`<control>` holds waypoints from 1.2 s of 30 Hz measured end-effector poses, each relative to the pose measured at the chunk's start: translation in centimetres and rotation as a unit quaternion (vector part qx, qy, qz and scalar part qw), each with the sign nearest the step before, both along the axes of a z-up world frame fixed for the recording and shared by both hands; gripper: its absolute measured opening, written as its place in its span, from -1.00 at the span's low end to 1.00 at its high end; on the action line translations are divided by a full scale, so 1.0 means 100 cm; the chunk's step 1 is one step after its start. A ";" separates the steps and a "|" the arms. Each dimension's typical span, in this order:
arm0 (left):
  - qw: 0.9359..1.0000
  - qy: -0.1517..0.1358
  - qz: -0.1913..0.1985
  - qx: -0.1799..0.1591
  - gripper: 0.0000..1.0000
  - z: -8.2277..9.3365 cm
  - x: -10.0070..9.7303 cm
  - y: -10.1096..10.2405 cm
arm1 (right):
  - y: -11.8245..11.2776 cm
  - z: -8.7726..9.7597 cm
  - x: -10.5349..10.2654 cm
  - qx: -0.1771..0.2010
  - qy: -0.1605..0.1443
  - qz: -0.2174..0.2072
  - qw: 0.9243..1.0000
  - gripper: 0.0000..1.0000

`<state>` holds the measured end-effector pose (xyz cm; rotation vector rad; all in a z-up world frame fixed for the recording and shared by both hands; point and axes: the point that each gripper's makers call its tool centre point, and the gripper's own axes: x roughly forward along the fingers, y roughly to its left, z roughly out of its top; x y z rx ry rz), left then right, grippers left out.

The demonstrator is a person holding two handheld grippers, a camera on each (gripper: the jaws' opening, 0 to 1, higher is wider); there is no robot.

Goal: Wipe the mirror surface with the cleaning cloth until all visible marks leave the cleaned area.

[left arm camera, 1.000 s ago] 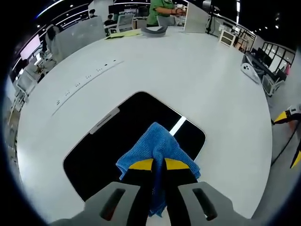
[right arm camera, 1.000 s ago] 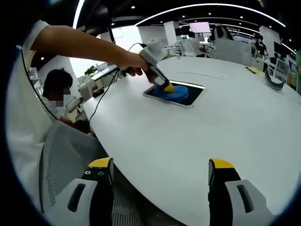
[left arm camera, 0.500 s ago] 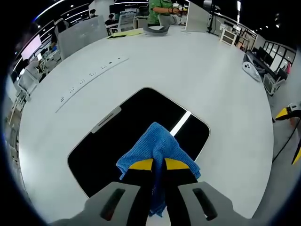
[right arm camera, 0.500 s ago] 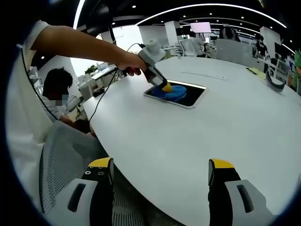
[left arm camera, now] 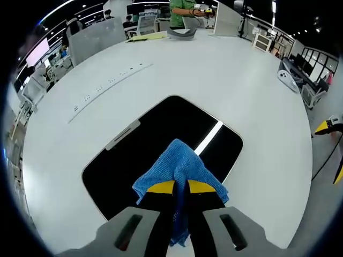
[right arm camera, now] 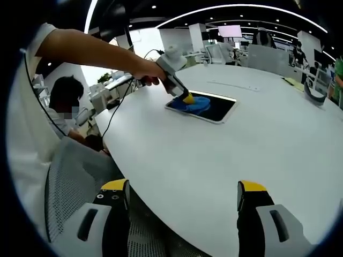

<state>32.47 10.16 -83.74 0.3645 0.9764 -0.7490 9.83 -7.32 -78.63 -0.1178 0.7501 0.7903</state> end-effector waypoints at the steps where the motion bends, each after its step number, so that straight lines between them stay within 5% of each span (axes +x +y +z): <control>1: 1.000 -0.001 0.000 0.000 -0.90 0.000 0.000 0.001 | 0.000 0.000 -0.001 0.000 0.000 0.000 1.000 0.63; 36: 1.000 -0.011 0.009 0.019 -0.89 0.001 0.001 0.037 | 0.009 -0.001 -0.004 -0.002 0.004 0.008 1.000 0.62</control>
